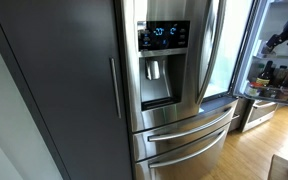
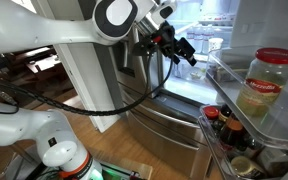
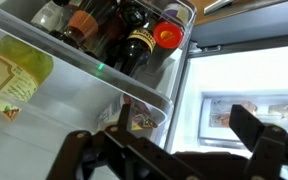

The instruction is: Remove the snack pack from the door compartment and put it in the fridge

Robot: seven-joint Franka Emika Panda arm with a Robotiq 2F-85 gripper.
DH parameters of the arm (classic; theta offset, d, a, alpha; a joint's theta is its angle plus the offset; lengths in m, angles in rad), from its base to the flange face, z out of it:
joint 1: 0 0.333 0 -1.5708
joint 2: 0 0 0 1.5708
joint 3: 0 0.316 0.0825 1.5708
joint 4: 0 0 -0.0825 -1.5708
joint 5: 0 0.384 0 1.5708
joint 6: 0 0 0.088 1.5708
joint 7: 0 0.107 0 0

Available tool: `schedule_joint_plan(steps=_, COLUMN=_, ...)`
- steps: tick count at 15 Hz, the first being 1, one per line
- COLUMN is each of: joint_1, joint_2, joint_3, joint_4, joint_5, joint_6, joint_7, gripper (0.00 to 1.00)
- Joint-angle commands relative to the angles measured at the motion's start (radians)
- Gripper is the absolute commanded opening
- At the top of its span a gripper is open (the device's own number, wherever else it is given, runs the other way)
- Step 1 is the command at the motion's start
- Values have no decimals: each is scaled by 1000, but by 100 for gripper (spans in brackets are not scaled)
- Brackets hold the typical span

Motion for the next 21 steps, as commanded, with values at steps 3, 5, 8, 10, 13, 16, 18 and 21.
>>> schedule_joint_plan(steps=3, joint_1=-8, joint_2=2, joint_3=13, joint_4=2, joint_5=8, joint_6=0, joint_7=-6, gripper=100)
schedule_joint_plan(steps=5, joint_1=-8, joint_2=2, joint_3=15, joint_4=1, joint_5=8, joint_6=-1, joint_7=-6, gripper=100)
schedule_joint_plan(steps=8, joint_1=-56, joint_2=63, joint_3=18, joint_4=51, joint_5=-10, joint_6=75, joint_7=131, gripper=100)
schedule_joint_plan(steps=10, joint_1=-82, joint_2=92, joint_3=18, joint_4=81, joint_5=-4, joint_6=112, joint_7=191, gripper=100)
schedule_joint_plan(steps=13, joint_1=-113, joint_2=138, joint_3=21, joint_4=128, joint_5=14, joint_6=137, joint_7=256, gripper=100)
schedule_joint_plan(steps=16, joint_1=-154, joint_2=188, joint_3=25, joint_4=171, joint_5=-1, joint_6=177, joint_7=321, gripper=100)
schedule_joint_plan(steps=18, joint_1=-175, joint_2=219, joint_3=27, joint_4=198, joint_5=0, joint_6=192, joint_7=350, gripper=100)
schedule_joint_plan(steps=21, joint_1=-189, joint_2=261, joint_3=22, joint_4=231, joint_5=9, joint_6=204, joint_7=365, gripper=100)
